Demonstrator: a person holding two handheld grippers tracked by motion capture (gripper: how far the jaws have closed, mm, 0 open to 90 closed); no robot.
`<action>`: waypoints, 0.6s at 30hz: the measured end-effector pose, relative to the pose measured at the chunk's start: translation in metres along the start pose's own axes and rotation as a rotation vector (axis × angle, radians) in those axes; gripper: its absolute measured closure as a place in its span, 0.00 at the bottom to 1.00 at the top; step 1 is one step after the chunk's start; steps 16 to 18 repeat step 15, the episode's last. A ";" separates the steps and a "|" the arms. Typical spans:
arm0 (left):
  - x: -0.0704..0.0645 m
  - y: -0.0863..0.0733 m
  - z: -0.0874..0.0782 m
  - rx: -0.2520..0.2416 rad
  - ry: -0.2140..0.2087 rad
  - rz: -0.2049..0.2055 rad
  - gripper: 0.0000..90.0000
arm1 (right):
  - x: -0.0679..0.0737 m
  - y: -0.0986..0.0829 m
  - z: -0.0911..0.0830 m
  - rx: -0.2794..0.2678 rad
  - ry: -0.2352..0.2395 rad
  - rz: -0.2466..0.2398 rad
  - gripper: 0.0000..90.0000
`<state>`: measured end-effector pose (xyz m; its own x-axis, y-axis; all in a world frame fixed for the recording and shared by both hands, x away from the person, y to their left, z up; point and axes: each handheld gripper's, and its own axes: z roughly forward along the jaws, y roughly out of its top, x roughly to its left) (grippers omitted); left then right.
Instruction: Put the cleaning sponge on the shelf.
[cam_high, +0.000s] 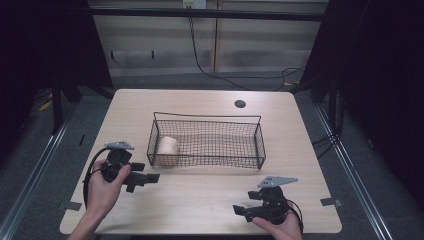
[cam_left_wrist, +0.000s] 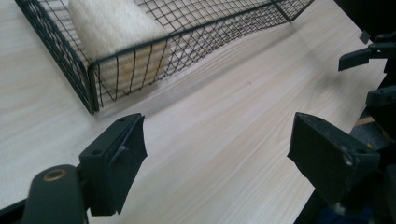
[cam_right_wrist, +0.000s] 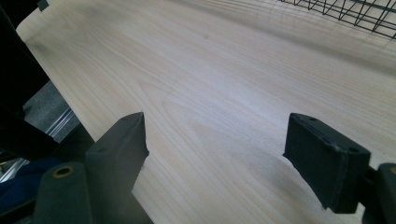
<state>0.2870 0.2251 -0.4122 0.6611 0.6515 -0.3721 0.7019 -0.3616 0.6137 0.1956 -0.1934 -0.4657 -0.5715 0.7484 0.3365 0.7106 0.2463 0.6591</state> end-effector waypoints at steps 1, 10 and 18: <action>-0.001 -0.005 0.001 0.009 0.003 -0.002 0.20 | 0.000 0.000 0.000 0.000 -0.001 0.003 0.23; -0.001 -0.046 -0.007 0.005 0.010 -0.016 0.20 | 0.000 0.000 0.000 -0.002 -0.011 0.006 0.23; -0.001 -0.064 -0.006 0.014 0.021 -0.021 0.20 | -0.003 -0.003 0.003 -0.010 -0.030 0.041 0.24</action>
